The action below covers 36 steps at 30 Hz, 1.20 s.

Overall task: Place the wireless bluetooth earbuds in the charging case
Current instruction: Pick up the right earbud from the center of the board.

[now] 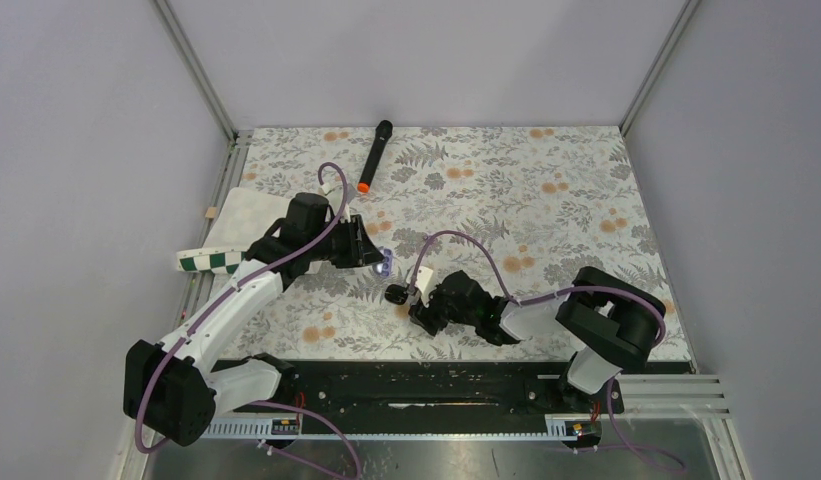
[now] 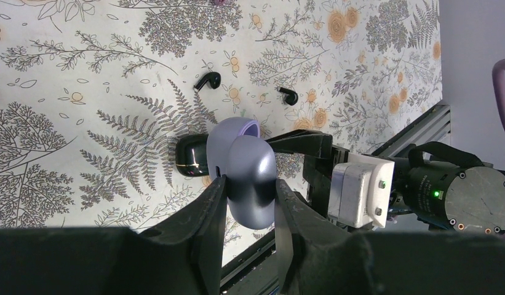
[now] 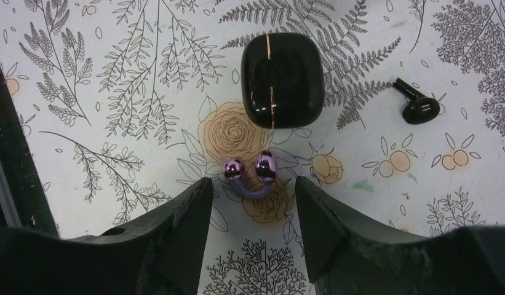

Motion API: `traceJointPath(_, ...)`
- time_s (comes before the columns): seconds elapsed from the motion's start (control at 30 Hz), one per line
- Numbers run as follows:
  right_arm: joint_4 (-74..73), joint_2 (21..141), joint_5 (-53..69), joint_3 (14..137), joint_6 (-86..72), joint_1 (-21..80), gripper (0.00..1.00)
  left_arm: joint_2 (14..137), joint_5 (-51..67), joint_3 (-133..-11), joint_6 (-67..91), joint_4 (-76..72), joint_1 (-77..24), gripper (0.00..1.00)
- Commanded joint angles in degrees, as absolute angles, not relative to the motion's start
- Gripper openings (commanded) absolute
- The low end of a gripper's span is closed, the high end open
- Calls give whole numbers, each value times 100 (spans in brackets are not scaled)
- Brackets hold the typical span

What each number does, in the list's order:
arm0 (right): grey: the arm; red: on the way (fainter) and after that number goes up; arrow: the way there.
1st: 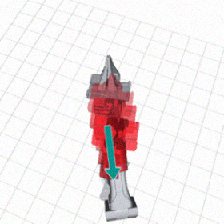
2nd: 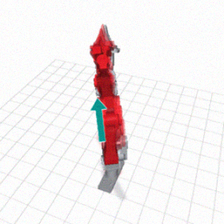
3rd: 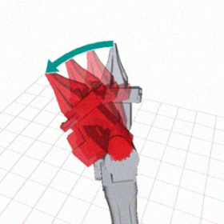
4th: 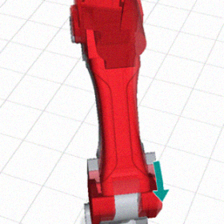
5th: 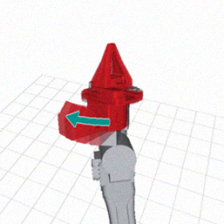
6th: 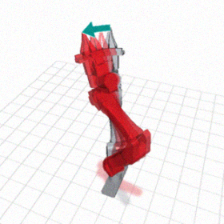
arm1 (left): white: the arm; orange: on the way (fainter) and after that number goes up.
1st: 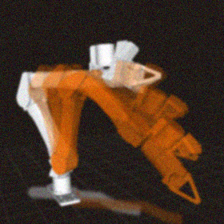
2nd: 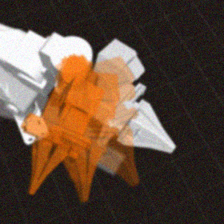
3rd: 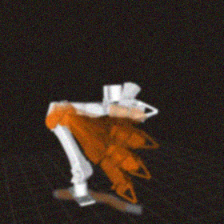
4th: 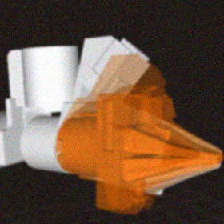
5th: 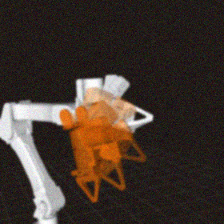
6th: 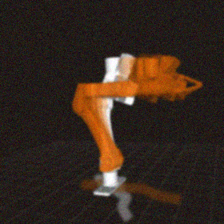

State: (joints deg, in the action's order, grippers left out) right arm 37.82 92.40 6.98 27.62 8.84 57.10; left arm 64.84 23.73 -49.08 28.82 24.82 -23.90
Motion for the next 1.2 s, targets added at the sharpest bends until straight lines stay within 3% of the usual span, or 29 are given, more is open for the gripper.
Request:
traceJointPath(0.0,4287,9466,680,2762,995,5722,58,6372,2337,-4853,2895,2325,-2361,0)
traceJointPath(0.13,4276,9450,746,2747,1002,5722,53,6391,2333,-4838,2891,2308,-2355,0)
traceJointPath(0.33,4295,9456,748,2761,978,5723,35,6438,2388,-4826,2917,2261,-2355,0)
traceJointPath(0.43,4350,9437,715,2731,967,5722,32,6434,2380,-4828,2909,2263,-2349,0)
traceJointPath(0.97,4086,8995,616,2726,984,5722,26,6440,2398,-4765,2926,2225,-2345,0)
traceJointPath(1.17,4063,9075,613,2754,950,5721,32,6414,2404,-4747,2924,2224,-2338,0)
